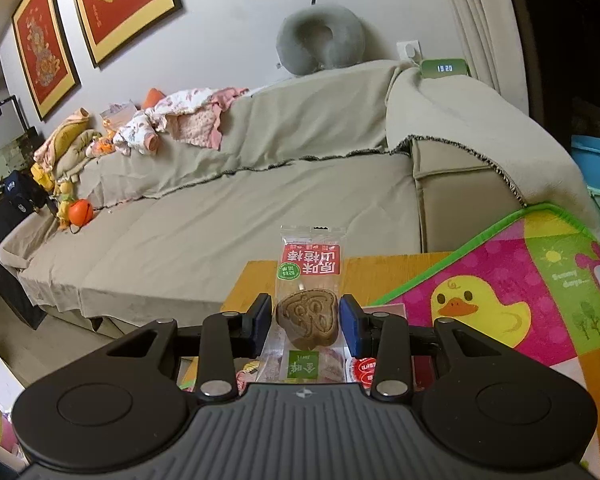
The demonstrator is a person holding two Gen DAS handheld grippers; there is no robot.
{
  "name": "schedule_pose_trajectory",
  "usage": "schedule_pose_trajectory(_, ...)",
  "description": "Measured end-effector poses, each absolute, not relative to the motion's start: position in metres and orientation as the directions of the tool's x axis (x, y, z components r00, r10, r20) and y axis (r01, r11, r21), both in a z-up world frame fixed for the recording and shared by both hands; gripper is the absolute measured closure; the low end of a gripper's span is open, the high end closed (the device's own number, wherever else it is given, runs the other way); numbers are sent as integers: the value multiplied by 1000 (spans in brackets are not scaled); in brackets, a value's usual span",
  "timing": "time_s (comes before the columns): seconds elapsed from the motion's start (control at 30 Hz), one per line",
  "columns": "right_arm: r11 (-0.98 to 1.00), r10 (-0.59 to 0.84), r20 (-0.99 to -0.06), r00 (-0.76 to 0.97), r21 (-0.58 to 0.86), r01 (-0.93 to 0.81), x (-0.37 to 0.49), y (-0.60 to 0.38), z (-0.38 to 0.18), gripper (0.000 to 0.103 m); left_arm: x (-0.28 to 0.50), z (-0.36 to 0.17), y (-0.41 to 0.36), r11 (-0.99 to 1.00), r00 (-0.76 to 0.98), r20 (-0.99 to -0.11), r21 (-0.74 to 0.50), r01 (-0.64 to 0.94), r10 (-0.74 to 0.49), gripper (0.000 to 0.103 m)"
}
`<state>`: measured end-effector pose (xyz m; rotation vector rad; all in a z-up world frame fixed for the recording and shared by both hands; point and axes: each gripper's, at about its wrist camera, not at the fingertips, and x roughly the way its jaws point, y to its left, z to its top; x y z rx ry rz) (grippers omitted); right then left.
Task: Organize objects
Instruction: 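Lift the cookie packet and carry it over the pink box with the right tool, then lower the cookie packet into the box and open the right tool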
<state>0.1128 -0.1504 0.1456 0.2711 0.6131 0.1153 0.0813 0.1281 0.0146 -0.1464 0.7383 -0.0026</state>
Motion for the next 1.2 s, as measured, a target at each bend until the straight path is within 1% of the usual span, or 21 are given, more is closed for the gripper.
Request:
schedule_pose_trajectory(0.27, 952, 209, -573, 792, 303, -32, 119, -145, 133, 66, 81, 14, 128, 990, 740, -670, -134, -48, -55, 84)
schedule_pose_trajectory(0.37, 954, 214, -580, 786, 296, -41, 120, -140, 130, 64, 81, 14, 129, 990, 741, -670, -134, -47, -56, 84)
schedule_pose_trajectory(0.43, 957, 207, -581, 787, 286, -41, 120, -138, 128, 61, 81, 14, 128, 990, 741, -669, -135, -45, -58, 84)
schedule_pose_trajectory(0.5, 959, 201, -578, 791, 282, -38, 120, -137, 128, 53, 81, 14, 129, 990, 741, -669, -136, -43, -60, 83)
schedule_pose_trajectory(0.53, 959, 199, -576, 793, 281, -36, 119, -137, 127, 52, 81, 14, 129, 990, 741, -669, -137, -42, -61, 83)
schedule_pose_trajectory(0.87, 962, 170, -594, 786, 272, -2, 113, -147, 120, 43, 81, 14, 129, 990, 741, -668, -136, -43, -60, 83)
schedule_pose_trajectory(1.13, 962, 159, -613, 774, 274, 20, 107, -159, 110, 42, 81, 14, 129, 990, 740, -670, -137, -43, -61, 83)
schedule_pose_trajectory(1.2, 962, 158, -615, 772, 271, 18, 105, -160, 109, 40, 81, 14, 129, 990, 738, -672, -137, -42, -62, 83)
